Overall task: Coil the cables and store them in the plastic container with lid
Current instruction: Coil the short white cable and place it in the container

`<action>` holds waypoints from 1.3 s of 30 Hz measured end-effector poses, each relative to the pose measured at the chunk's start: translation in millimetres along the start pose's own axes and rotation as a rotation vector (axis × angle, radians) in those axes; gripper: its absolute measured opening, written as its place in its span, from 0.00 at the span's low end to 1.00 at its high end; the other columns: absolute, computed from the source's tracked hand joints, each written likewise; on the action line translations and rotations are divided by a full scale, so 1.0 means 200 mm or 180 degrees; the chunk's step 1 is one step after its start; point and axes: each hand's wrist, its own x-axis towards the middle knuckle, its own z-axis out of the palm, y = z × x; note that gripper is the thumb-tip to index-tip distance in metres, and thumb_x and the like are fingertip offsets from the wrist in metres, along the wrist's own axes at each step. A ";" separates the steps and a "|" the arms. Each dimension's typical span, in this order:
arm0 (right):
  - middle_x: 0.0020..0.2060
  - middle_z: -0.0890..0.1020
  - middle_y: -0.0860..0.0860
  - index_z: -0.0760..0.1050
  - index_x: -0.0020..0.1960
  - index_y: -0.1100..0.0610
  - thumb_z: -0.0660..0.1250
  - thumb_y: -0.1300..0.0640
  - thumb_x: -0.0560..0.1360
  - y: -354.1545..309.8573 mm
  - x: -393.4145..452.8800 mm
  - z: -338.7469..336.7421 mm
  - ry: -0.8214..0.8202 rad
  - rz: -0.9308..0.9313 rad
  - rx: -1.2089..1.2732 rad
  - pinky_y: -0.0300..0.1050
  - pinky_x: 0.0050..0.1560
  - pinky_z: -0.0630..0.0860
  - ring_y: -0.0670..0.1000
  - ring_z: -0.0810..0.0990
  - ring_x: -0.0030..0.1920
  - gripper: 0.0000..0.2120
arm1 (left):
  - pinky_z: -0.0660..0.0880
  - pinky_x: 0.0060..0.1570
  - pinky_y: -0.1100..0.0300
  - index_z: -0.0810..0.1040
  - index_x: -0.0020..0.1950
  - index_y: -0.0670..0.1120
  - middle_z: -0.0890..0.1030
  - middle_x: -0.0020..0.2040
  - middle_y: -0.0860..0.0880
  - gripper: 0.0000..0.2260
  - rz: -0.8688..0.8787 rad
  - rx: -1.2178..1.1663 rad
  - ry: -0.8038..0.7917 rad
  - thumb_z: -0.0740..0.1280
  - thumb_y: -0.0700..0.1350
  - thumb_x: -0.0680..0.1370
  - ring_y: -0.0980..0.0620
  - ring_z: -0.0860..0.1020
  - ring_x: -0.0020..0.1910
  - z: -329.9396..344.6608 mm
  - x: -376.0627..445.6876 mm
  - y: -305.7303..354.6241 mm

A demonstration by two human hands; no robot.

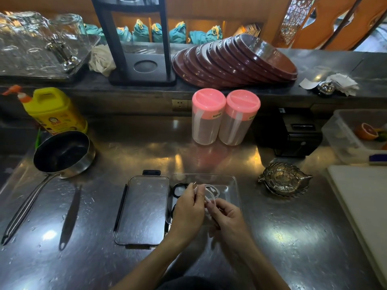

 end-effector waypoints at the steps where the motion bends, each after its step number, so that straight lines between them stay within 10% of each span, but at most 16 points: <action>1: 0.33 0.83 0.49 0.82 0.52 0.60 0.68 0.53 0.81 -0.01 0.01 0.00 0.0004 -0.0011 0.0044 0.54 0.34 0.76 0.51 0.79 0.29 0.10 | 0.74 0.35 0.67 0.76 0.45 0.46 0.81 0.33 0.56 0.13 0.0012 0.0006 0.0056 0.58 0.51 0.85 0.62 0.79 0.34 0.00 0.00 0.00; 5: 0.31 0.81 0.46 0.81 0.51 0.65 0.67 0.60 0.81 -0.02 0.02 0.01 -0.0019 -0.0020 0.0375 0.38 0.29 0.75 0.43 0.78 0.30 0.07 | 0.76 0.36 0.66 0.76 0.46 0.48 0.83 0.36 0.55 0.13 0.0106 0.0050 0.0273 0.58 0.50 0.85 0.60 0.81 0.36 0.00 -0.02 -0.02; 14: 0.34 0.83 0.54 0.82 0.54 0.54 0.69 0.57 0.81 0.01 0.00 0.05 0.0564 -0.0307 0.0300 0.45 0.29 0.78 0.53 0.83 0.32 0.04 | 0.82 0.48 0.47 0.76 0.47 0.54 0.82 0.37 0.58 0.11 -0.0329 0.0118 -0.0379 0.58 0.54 0.85 0.53 0.84 0.42 -0.04 0.05 -0.07; 18: 0.39 0.85 0.52 0.84 0.54 0.44 0.69 0.53 0.80 0.01 0.02 0.08 0.0972 -0.0623 -0.0170 0.52 0.35 0.81 0.53 0.85 0.38 0.07 | 0.71 0.35 0.69 0.73 0.46 0.55 0.79 0.36 0.57 0.10 -0.0130 0.0464 -0.0303 0.58 0.51 0.85 0.67 0.78 0.35 -0.02 0.04 -0.06; 22: 0.48 0.84 0.50 0.86 0.51 0.50 0.71 0.55 0.78 -0.05 0.02 0.06 0.1203 -0.0860 0.0051 0.47 0.42 0.82 0.52 0.84 0.44 0.06 | 0.69 0.33 0.71 0.73 0.46 0.53 0.78 0.37 0.56 0.10 -0.0093 0.0553 -0.0107 0.58 0.50 0.85 0.68 0.76 0.34 -0.04 0.05 -0.10; 30: 0.37 0.84 0.54 0.83 0.53 0.62 0.66 0.61 0.79 -0.12 0.02 0.00 0.1061 0.0168 0.1991 0.40 0.25 0.74 0.46 0.73 0.26 0.08 | 0.79 0.39 0.62 0.78 0.47 0.41 0.83 0.39 0.46 0.13 -0.0207 -0.0760 0.0077 0.60 0.47 0.85 0.52 0.84 0.38 -0.07 0.06 -0.07; 39: 0.27 0.74 0.51 0.78 0.50 0.65 0.66 0.66 0.79 -0.10 0.12 -0.14 0.0059 0.0987 0.0870 0.35 0.18 0.63 0.43 0.64 0.20 0.03 | 0.71 0.34 0.60 0.71 0.42 0.48 0.74 0.34 0.52 0.12 0.0543 -0.0097 -0.1118 0.60 0.45 0.85 0.53 0.72 0.32 -0.11 0.11 -0.04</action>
